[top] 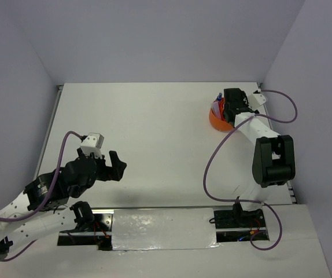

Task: Sort the stationery into containers
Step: Place the stapler in the storage box, then reset both arms

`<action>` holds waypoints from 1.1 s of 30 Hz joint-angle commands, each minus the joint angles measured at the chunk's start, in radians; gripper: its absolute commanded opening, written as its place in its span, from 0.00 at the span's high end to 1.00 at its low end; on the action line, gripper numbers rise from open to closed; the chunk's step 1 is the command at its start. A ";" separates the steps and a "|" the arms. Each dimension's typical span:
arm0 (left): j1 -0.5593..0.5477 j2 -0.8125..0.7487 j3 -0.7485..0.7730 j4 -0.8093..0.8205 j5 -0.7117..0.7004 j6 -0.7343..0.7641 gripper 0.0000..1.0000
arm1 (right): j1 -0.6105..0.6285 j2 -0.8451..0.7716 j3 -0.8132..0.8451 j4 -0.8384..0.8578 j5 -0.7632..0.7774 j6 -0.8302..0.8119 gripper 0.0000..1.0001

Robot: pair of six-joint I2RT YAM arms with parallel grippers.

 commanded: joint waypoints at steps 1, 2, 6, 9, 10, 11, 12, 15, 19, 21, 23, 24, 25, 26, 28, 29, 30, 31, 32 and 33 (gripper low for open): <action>-0.005 -0.009 -0.001 0.035 0.003 0.019 0.01 | -0.003 -0.056 -0.016 0.047 0.004 -0.007 0.22; -0.005 -0.008 0.001 0.033 0.000 0.018 0.01 | -0.003 -0.064 -0.018 0.050 -0.001 -0.017 0.18; -0.005 0.006 0.004 0.023 -0.023 0.005 0.01 | -0.003 -0.125 -0.015 0.034 -0.014 -0.039 0.13; -0.005 0.060 0.033 -0.031 -0.155 -0.047 0.01 | -0.001 -0.258 -0.036 0.050 -0.080 -0.134 0.06; 0.004 0.084 0.047 -0.065 -0.196 -0.114 0.01 | 0.000 -0.292 -0.047 0.054 -0.111 -0.176 0.03; 0.015 0.112 0.076 -0.124 -0.228 -0.143 0.01 | 0.005 -0.323 -0.059 0.059 -0.151 -0.279 0.01; 0.038 0.164 0.087 -0.137 -0.238 -0.165 0.01 | 0.006 -0.387 -0.064 0.053 -0.238 -0.328 0.00; 0.227 0.221 0.058 -0.022 -0.075 -0.086 0.01 | 0.023 -0.539 -0.111 -0.010 -0.420 -0.511 0.00; 0.329 0.272 0.091 0.000 -0.105 -0.081 0.01 | 0.062 -0.801 -0.209 -0.085 -0.609 -0.600 0.00; 0.340 0.292 0.140 -0.065 -0.155 -0.081 0.01 | 0.086 -0.955 -0.239 -0.105 -0.711 -0.620 0.00; 0.340 0.267 0.193 -0.079 -0.190 -0.059 0.01 | 0.098 -1.031 -0.220 -0.215 -0.762 -0.629 0.00; 0.340 0.243 0.191 -0.051 -0.189 -0.014 0.01 | 0.100 -1.096 -0.207 -0.261 -0.762 -0.629 0.00; 0.340 0.221 0.179 -0.039 -0.186 0.002 0.01 | 0.102 -1.130 -0.190 -0.327 -0.780 -0.626 0.00; 0.340 0.168 0.168 -0.031 -0.189 0.023 0.01 | 0.102 -1.195 -0.182 -0.360 -0.792 -0.625 0.00; 0.340 0.111 0.113 -0.008 -0.190 0.047 0.01 | 0.102 -1.258 -0.167 -0.435 -0.827 -0.626 0.00; 0.340 0.054 0.092 -0.004 -0.190 0.053 0.01 | 0.102 -1.286 -0.159 -0.467 -0.844 -0.623 0.00; 0.342 0.025 0.075 0.009 -0.186 0.065 0.01 | 0.103 -1.336 -0.147 -0.493 -0.846 -0.623 0.00; 0.340 0.000 0.046 0.010 -0.181 0.065 0.01 | 0.103 -1.361 -0.138 -0.547 -0.841 -0.623 0.00; 0.340 -0.041 0.036 0.012 -0.163 0.061 0.01 | 0.102 -1.403 -0.130 -0.574 -0.820 -0.623 0.00; 0.339 -0.061 0.033 0.012 -0.155 0.056 0.01 | 0.103 -1.420 -0.124 -0.590 -0.820 -0.626 0.00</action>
